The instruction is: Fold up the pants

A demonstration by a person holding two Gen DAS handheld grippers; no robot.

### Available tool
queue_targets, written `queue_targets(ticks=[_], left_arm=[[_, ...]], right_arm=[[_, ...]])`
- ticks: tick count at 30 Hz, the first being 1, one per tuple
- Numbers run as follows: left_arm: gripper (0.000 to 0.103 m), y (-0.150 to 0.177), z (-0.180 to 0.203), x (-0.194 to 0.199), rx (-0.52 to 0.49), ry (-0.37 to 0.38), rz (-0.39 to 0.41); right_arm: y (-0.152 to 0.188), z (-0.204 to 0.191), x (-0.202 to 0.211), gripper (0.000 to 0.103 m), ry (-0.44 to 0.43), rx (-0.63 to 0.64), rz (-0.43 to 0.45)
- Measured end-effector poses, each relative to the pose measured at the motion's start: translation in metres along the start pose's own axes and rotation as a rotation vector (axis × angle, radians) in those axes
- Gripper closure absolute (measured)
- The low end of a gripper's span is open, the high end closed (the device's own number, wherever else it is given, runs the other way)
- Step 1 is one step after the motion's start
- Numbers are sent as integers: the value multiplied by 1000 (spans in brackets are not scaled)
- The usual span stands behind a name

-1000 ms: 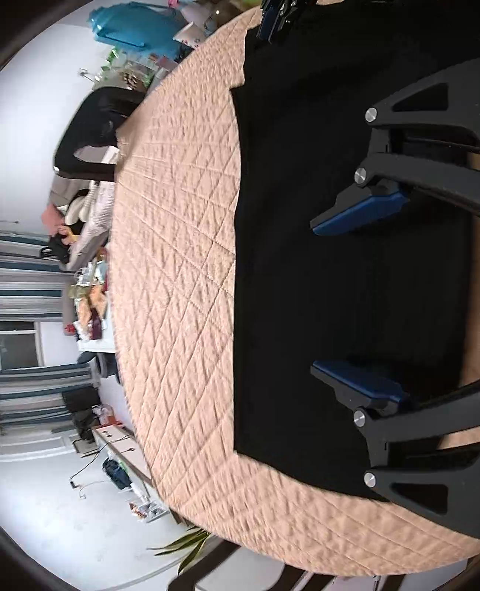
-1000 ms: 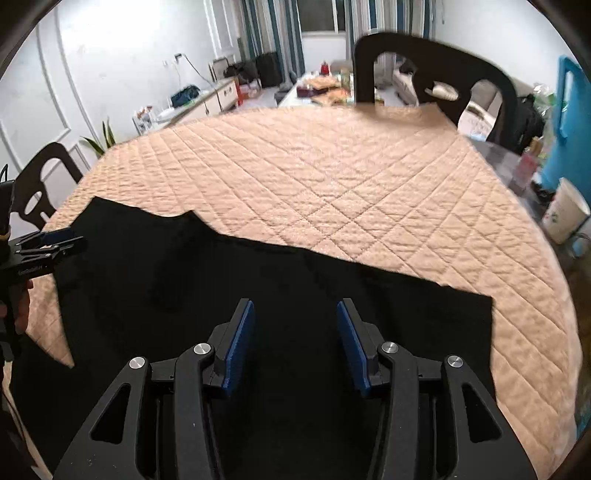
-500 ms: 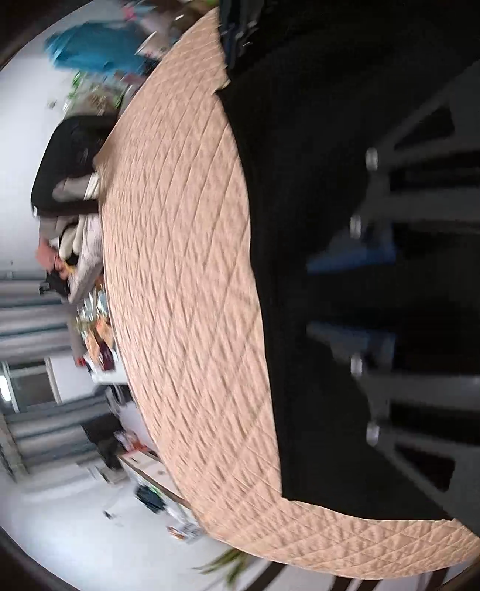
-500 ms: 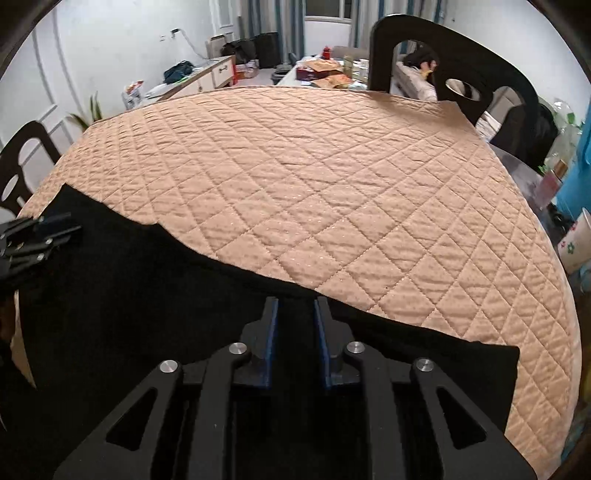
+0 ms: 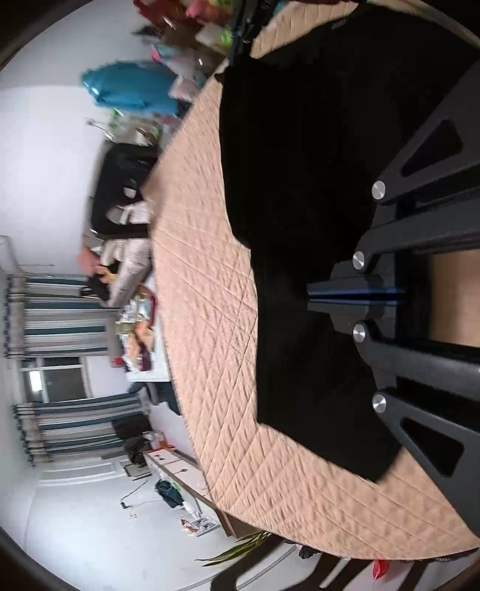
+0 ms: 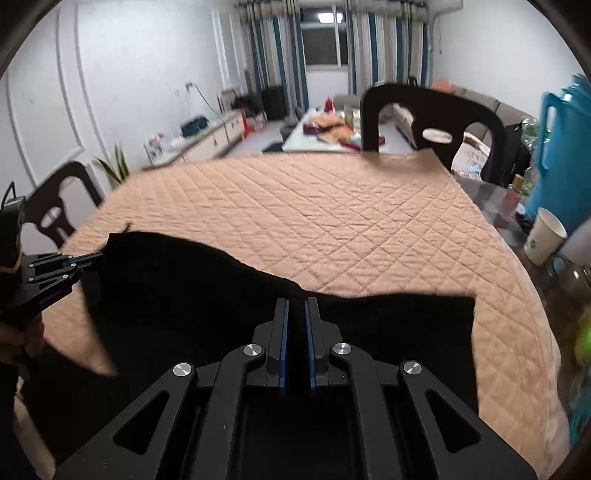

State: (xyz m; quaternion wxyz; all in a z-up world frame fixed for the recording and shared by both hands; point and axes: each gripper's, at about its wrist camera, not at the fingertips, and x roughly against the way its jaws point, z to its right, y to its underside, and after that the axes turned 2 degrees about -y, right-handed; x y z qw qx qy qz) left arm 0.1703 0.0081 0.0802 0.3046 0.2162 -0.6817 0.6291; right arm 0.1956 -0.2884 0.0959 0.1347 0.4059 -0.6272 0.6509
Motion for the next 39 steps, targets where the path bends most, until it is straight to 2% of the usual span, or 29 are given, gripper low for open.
queue_targets(ticks=[4,8,11,14,17,19,21,23,24,25,30,32,35,39], left_arm=[[100,37,-1,55,30,34,64],[100,89,7,90,53,94,60],[100,127,15,96,76,145,0],[100,154,22,91,91,149,-70],[100,169,24,90,119,180,-127],[99,168,25,96,119,166,-120],[97,159,23,105,131,165,-87],[82,149,25,112,125,152,-46],[65,146,28,113,114,140,-23],[54,140,30,111,106,126,-8],[53,107,54,82,39,103,14],[52,95,63,62,2,84,-5],[52,84,71,31,-29,20,-55],[53,73,72,5,-25,10,-114]], right_arm=[[39,-11,56,96,-27,-23,82],[90,-19,101,96,-71,-90,121],[139,-21,109,96,-76,-179,67],[180,-16,103,100,-100,-282,-12],[198,-7,103,100,-98,-341,-40],[204,3,107,99,-115,-390,-45],[205,11,118,88,-116,-413,-13],[204,18,125,63,-107,-425,25],[205,22,128,58,-93,-437,41],[205,28,131,55,-71,-460,55],[208,55,126,55,-20,-564,61],[207,66,123,55,-37,-608,77],[201,79,119,55,-19,-657,101],[204,88,117,55,-20,-702,125]])
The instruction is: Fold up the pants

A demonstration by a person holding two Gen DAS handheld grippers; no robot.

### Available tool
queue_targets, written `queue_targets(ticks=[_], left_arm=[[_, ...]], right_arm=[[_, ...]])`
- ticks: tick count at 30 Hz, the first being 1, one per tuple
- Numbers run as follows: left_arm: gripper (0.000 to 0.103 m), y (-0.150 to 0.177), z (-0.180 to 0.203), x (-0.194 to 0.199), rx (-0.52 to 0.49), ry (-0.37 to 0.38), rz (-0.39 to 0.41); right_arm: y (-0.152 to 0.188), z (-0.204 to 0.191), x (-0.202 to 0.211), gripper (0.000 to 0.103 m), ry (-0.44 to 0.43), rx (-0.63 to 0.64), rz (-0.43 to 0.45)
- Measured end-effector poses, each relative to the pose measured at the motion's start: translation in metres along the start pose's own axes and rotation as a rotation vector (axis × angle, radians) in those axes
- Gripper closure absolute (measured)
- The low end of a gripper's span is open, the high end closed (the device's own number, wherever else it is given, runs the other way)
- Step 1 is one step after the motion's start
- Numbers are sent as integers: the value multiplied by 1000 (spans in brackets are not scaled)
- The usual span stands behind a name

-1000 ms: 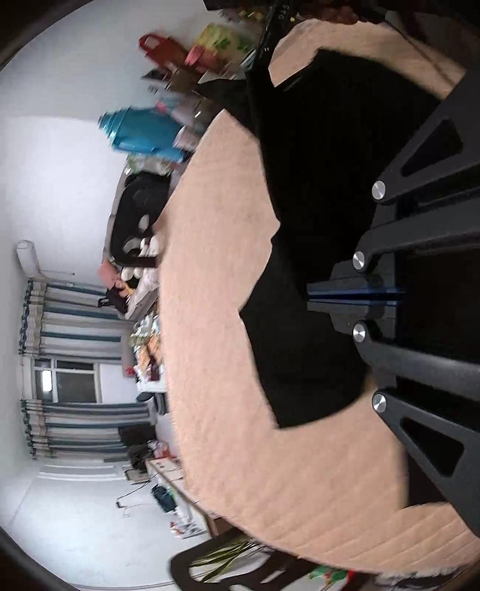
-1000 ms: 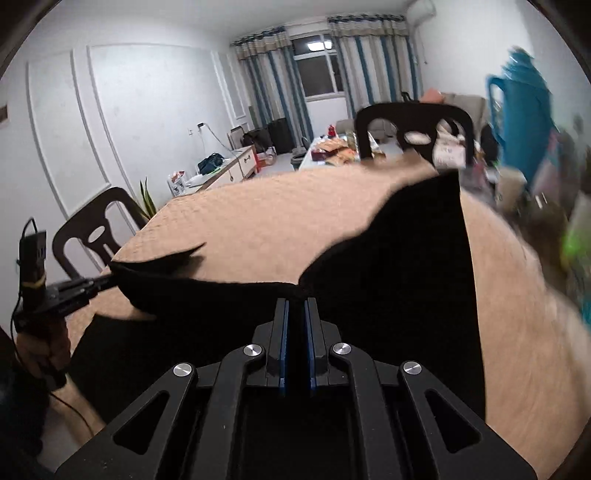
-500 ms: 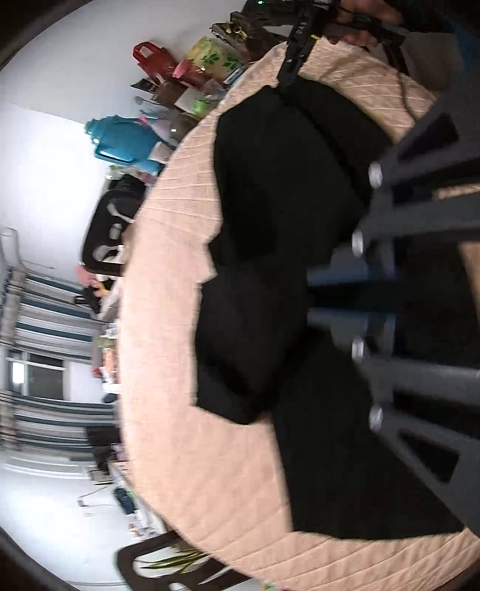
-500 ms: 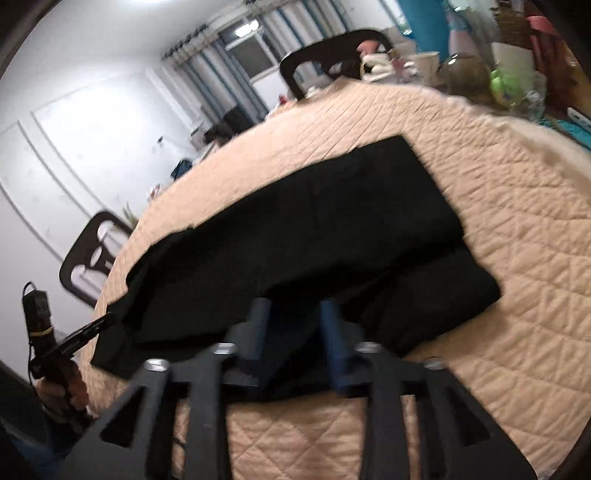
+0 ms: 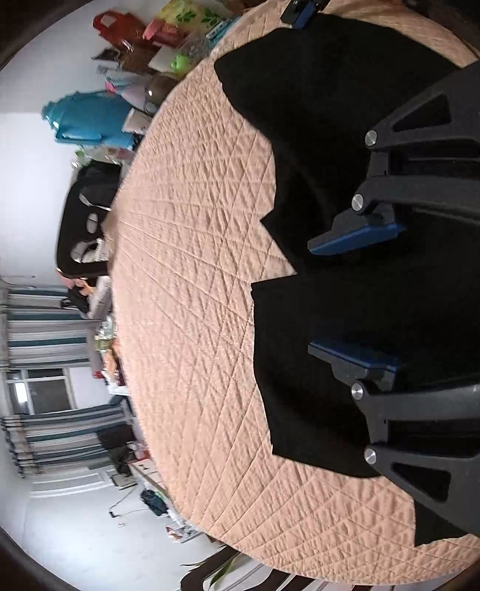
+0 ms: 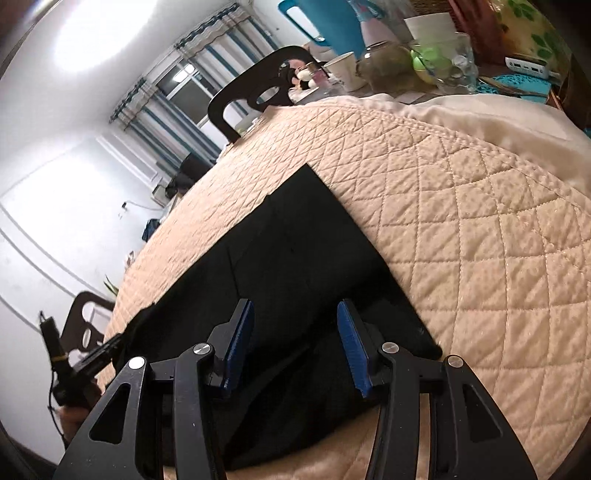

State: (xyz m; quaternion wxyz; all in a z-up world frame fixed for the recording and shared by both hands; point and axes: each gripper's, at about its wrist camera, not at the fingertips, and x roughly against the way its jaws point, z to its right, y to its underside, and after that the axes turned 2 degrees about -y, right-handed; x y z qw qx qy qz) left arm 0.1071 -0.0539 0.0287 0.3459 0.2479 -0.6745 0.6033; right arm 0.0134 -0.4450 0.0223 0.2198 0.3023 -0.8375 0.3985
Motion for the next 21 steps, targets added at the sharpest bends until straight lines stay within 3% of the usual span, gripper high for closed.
queue_targets(ticks=[5,6,7,9,11,16,21], left_arm=[[53,-2,19,-22,-105,-102,-48],[64,-2,22,-22,-118,-123,-39],[82,-2,24,-22,-125,-130,-47],[95,-1,23,-19,-106,-109,-47],[96,2,18,-10,-92,-144,-13],[98,16,-22,35,81,-124,121],[98,58,-81,94,326,-106,259]], right_arm=[[0,0,-1,55,20,-12,22],[1,-1,0,55,26,-14,28],[1,0,0,55,29,-20,34],[2,4,4,55,40,-46,52],[6,7,9,55,49,-65,67],[4,9,10,55,62,-66,79],[-3,14,6,55,92,-85,91]])
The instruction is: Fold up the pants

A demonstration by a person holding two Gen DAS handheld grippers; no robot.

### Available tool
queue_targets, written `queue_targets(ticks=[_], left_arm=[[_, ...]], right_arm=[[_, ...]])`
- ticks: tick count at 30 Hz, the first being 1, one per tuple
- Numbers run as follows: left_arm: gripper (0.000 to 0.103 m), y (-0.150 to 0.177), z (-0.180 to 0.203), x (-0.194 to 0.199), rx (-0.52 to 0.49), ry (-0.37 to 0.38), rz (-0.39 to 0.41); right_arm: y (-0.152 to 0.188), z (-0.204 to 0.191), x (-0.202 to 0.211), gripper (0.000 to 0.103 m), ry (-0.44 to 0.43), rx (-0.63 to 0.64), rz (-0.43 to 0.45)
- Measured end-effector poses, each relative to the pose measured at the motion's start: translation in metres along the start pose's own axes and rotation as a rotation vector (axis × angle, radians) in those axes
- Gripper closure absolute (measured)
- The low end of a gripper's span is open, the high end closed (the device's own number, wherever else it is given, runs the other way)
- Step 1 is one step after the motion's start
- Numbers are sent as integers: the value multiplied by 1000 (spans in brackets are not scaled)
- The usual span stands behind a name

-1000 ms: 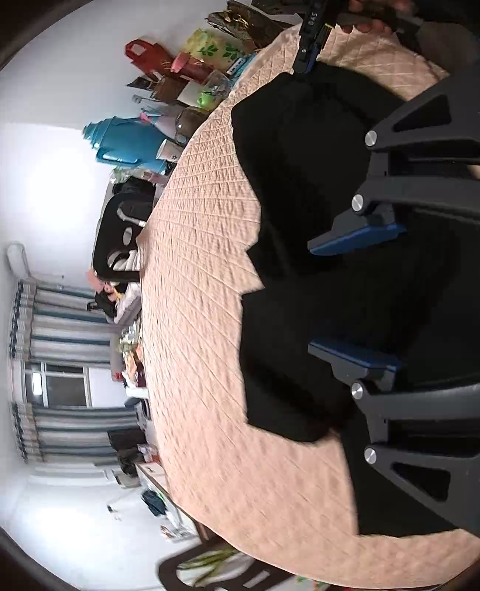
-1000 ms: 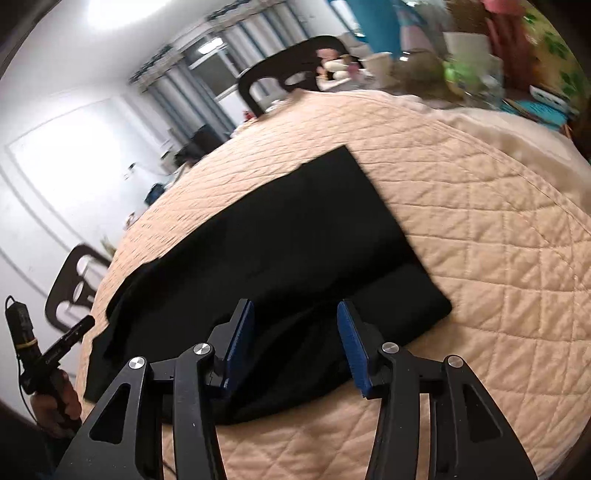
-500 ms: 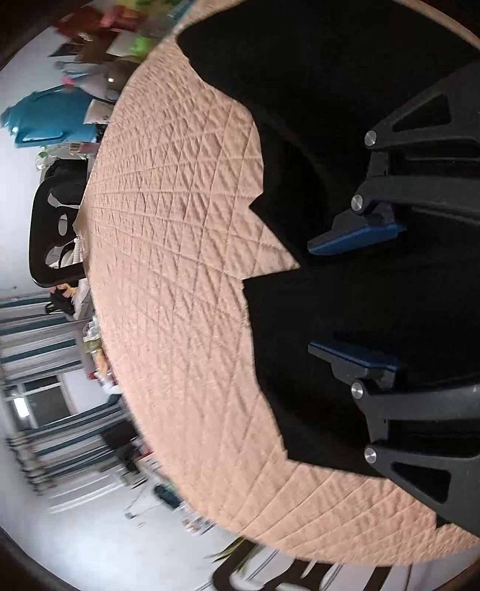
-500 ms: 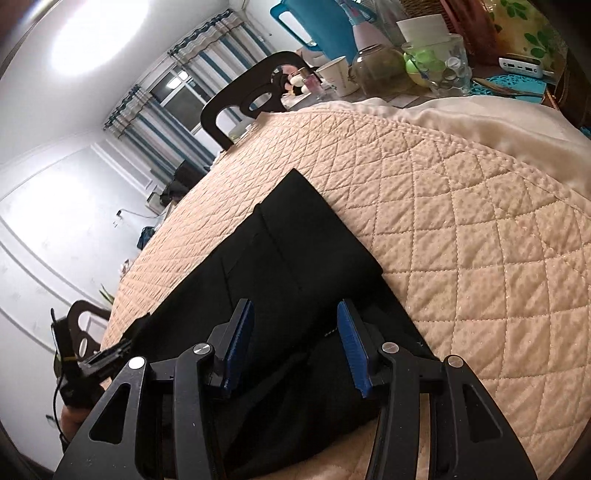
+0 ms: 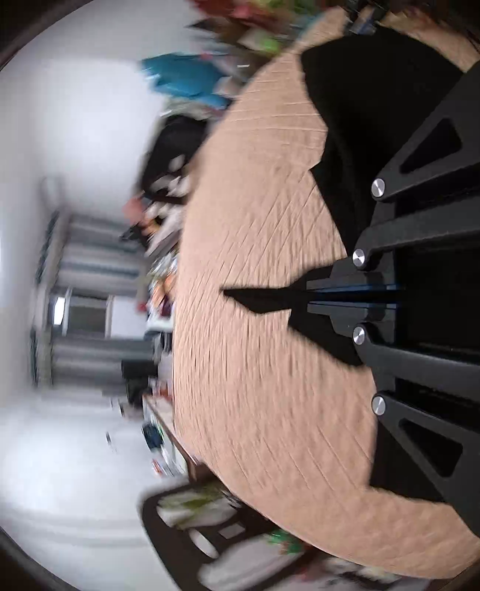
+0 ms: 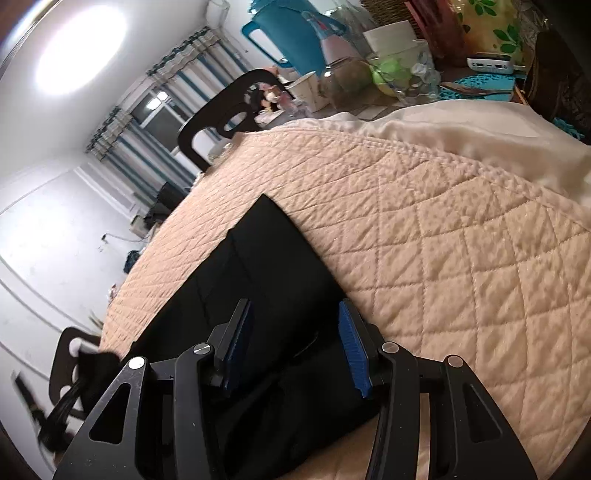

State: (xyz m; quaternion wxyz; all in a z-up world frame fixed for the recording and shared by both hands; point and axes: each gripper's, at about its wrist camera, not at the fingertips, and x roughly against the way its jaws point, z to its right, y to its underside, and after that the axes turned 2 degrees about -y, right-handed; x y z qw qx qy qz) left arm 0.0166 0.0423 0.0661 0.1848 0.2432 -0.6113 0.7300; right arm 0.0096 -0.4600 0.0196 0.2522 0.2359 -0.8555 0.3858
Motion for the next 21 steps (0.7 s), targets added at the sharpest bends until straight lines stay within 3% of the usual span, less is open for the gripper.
queue_targets(ticks=[4,9,18,21], left_arm=[[98,19,-46,17,148,-7,-1],[98,43,-65,17,238,9,-41],[98,45,-69,16,275,58,-46],[98,48,-69,11,272,60,-65]], right_arm=[[-2,-3,-4,55,3,8,11],[-1,-11,4,72,34,51,47],[-5,-19,15,78,62,111,79],[-8,-20,8,78,85,135,40]])
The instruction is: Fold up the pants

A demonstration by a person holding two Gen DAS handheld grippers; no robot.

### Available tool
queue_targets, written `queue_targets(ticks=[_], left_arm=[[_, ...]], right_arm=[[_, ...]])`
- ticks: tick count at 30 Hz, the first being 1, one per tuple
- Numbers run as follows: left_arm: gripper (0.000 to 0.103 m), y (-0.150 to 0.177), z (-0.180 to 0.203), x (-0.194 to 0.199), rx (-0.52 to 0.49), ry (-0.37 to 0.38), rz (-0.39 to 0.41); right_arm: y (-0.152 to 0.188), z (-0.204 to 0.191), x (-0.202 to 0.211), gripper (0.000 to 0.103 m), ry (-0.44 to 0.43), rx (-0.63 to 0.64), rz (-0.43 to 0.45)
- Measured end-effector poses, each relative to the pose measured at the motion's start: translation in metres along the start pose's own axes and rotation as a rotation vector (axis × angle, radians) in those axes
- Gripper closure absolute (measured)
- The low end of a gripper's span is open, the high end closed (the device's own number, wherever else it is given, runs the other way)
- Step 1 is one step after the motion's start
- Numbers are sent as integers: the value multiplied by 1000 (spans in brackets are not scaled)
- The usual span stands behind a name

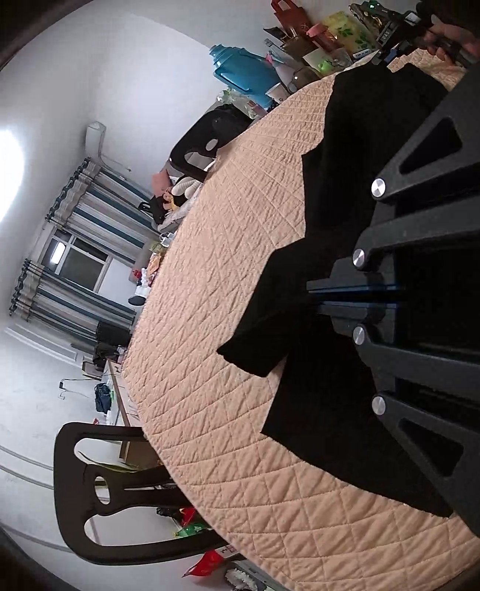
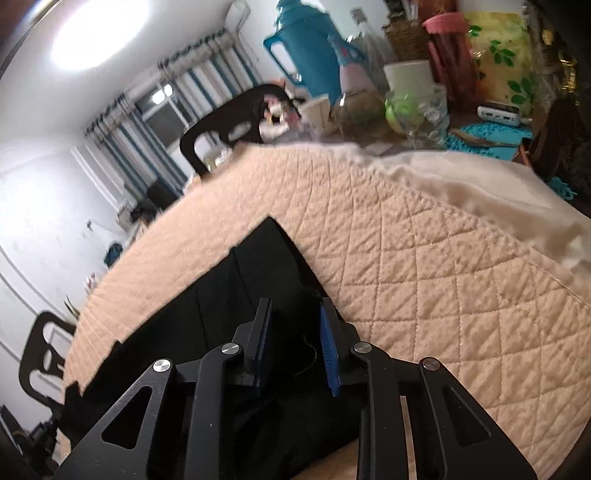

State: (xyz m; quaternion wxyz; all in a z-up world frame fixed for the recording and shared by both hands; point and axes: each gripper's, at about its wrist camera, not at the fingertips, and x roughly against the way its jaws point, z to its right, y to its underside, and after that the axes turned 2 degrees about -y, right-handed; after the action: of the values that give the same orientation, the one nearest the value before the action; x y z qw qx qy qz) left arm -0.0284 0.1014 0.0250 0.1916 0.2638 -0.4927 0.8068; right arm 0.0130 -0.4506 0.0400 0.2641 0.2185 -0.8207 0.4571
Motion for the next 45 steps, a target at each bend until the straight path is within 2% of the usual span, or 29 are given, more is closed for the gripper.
queue_targets(ticks=[1,5,10,13,16,17,20,22,29,31,34,38,40,42,45], left_arm=[[98,0,-1,-1,0,0,-6],[98,-5,1,3,-10,5,9],[99,-19,6,45,-6,26,116],[99,-15,7,71,-15,2,170],[98,3,-4,71,11,-9,112],[98,10,-8,65,19,-19,81],[98,30,-27,45,80,-41,-29],[98,39,-35,41,105,-53,-59],[98,49,-37,50,96,-60,-59],[96,49,-42,55,109,-80,-54],[94,45,-48,69,125,-132,-10],[94,34,-45,82,108,-211,70],[93,29,-42,84,96,-199,95],[93,25,-36,78,79,-153,88],[89,32,-25,53,37,-98,-2]], right_arm=[[0,2,-2,78,0,-4,-3],[-3,0,-1,95,-48,-3,1],[-20,-9,35,97,-163,-19,59],[-21,-13,60,97,-175,-10,84],[-11,0,61,97,-103,-18,59],[-4,10,54,97,-72,-38,17],[13,31,36,97,-24,-84,-74],[18,36,33,97,-16,-88,-85],[14,26,36,92,17,-14,-79],[14,25,41,87,27,0,-58],[12,20,54,87,95,69,12],[11,7,55,87,25,110,28],[15,-4,48,87,14,162,4],[21,-14,39,87,-11,209,-32],[35,-26,22,87,-44,286,-115]])
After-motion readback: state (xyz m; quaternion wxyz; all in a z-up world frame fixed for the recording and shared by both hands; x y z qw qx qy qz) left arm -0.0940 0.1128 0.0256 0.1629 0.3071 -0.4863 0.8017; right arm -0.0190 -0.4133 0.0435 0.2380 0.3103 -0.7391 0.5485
